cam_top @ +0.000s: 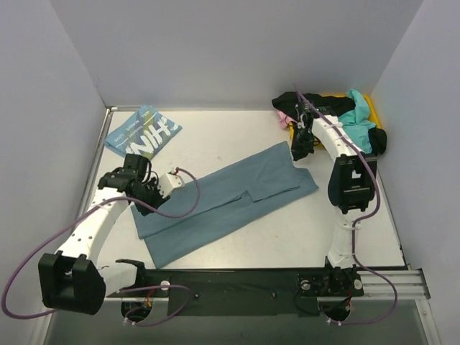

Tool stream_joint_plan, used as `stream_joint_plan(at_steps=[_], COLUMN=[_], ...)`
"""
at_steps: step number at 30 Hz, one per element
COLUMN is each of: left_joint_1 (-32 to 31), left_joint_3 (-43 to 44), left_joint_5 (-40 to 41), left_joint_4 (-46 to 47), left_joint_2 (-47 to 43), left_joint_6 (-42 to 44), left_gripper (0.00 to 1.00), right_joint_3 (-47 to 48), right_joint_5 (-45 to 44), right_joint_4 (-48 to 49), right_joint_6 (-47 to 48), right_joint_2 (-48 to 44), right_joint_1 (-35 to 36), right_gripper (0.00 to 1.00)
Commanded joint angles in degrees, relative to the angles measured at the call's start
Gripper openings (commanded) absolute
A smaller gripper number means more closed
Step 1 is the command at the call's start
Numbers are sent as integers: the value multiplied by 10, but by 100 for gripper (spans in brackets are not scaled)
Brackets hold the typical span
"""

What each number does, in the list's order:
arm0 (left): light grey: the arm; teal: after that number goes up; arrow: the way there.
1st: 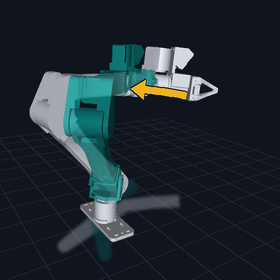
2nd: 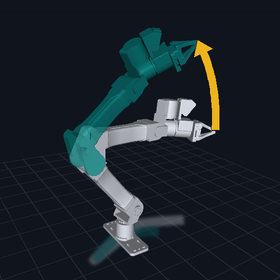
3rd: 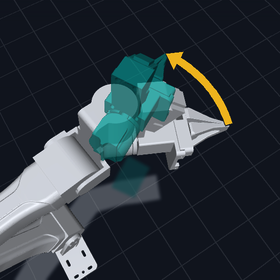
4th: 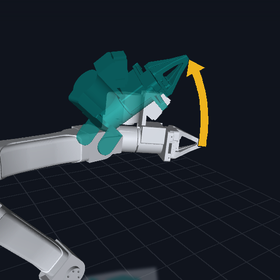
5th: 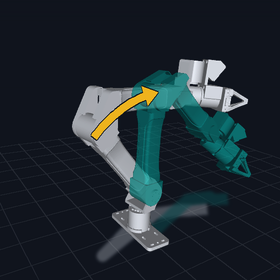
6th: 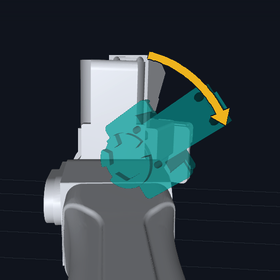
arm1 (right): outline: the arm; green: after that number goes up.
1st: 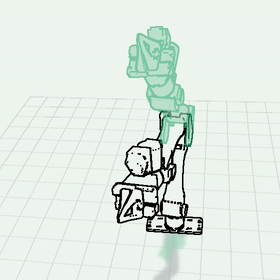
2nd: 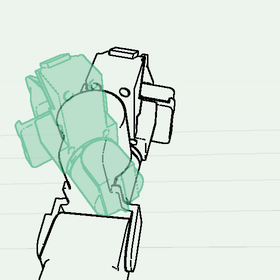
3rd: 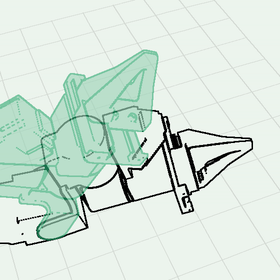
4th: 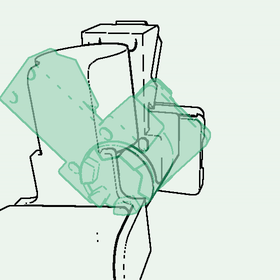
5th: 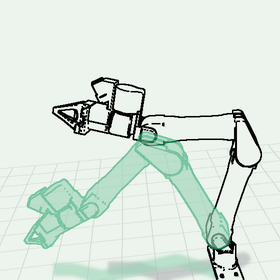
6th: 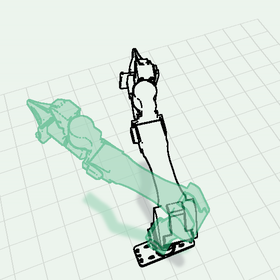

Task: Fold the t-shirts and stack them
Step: Rotate the tshirt 90 degrees

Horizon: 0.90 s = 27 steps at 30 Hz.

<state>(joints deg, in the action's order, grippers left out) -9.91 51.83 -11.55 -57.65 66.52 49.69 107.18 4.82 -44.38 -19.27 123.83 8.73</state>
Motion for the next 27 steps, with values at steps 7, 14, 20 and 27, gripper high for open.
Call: stream_joint_plan(at_steps=[7,14,20,27], left_joint_1=[54,57,56,31], left_joint_3=[54,37,-84,-99], left_joint_5=[29,50,57,-26], left_joint_4=[229,212,171,59], left_joint_2=[200,260,162,77], left_joint_6=[-124,-69,-1,16], left_gripper=[29,29,29,29], right_joint_3=[-285,-190,52,345], right_joint_5=[-12,3,-6,26], right_joint_4=[32,6,-108,-120], right_joint_6=[-31,-7,-6,-25], right_joint_2=[-157,-27,121,250], right_joint_1=[-56,-32,2,10], right_gripper=[0,0,0,0])
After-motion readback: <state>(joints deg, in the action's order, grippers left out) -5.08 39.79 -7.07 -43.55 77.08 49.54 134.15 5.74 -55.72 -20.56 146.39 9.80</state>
